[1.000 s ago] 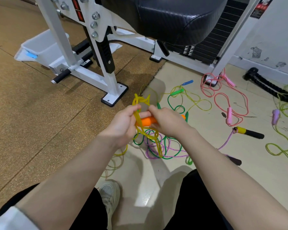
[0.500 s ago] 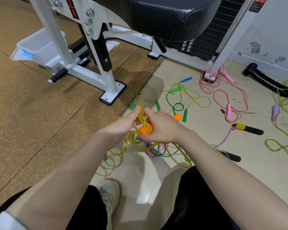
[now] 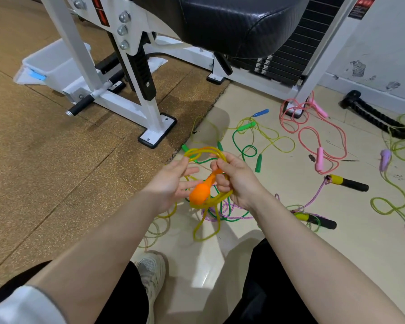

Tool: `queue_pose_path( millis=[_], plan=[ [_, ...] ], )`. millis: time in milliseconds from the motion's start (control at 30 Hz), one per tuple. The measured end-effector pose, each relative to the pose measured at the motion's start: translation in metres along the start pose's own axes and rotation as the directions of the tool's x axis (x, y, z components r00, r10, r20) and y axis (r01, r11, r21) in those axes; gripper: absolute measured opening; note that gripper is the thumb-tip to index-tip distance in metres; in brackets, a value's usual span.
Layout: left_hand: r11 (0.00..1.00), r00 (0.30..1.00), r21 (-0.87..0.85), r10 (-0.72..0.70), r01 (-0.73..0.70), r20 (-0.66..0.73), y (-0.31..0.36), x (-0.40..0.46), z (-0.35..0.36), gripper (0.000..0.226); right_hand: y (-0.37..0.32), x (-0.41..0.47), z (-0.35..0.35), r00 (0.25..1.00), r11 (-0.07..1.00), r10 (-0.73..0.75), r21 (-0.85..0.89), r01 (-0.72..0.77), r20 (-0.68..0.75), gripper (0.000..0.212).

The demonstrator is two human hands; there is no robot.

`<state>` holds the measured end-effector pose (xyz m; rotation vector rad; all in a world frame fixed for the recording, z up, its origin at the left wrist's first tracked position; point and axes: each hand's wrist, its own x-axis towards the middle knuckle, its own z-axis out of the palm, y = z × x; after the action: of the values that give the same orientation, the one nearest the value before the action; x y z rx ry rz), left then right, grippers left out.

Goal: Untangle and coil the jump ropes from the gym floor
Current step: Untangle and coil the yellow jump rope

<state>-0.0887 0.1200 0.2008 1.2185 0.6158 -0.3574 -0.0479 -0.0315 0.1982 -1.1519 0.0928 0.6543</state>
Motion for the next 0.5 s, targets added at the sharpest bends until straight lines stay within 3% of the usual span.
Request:
queue_pose_path(
  millis=[100, 167, 233, 267, 367, 433, 500],
  plan=[
    [0.993, 0.992, -0.076, -0.083, 0.090, 0.097, -0.008, -0.003, 0.006, 0.042, -0.002, 0.000, 0.001, 0.998, 0.968, 0.050, 0.246, -0.042, -0.028, 0.028],
    [0.991, 0.988, -0.081, -0.101, 0.110, 0.116, -0.014, -0.006, 0.009, 0.035, -0.004, -0.002, 0.002, 0.999, 0.970, 0.027, 0.240, -0.019, -0.029, 0.024],
    [0.987, 0.992, -0.117, -0.106, 0.113, 0.065, -0.016, -0.007, 0.015, 0.024, -0.004, -0.005, 0.008, 0.999, 0.997, -0.039, 0.065, 0.040, -0.030, 0.014],
    [0.983, 0.993, -0.147, -0.111, 0.114, 0.031, -0.015, -0.007, 0.017, 0.021, -0.003, -0.006, 0.012, 0.994, 0.991, -0.106, -0.086, 0.102, -0.034, 0.019],
    [0.967, 0.990, -0.223, -0.136, 0.126, -0.032, -0.009, -0.007, 0.016, 0.021, 0.006, -0.005, 0.016, 0.932, 0.826, -0.359, -0.480, 0.295, -0.045, 0.043],
    [0.969, 0.986, -0.217, -0.143, 0.121, -0.090, -0.003, -0.002, 0.008, 0.025, 0.010, -0.004, 0.011, 0.897, 0.712, -0.441, -0.604, 0.357, 0.010, 0.047],
    [0.967, 0.980, -0.224, -0.150, 0.119, -0.128, 0.001, 0.002, -0.002, 0.035, 0.014, -0.006, 0.003, 0.888, 0.617, -0.425, -0.661, 0.426, 0.176, 0.038]
  ],
)
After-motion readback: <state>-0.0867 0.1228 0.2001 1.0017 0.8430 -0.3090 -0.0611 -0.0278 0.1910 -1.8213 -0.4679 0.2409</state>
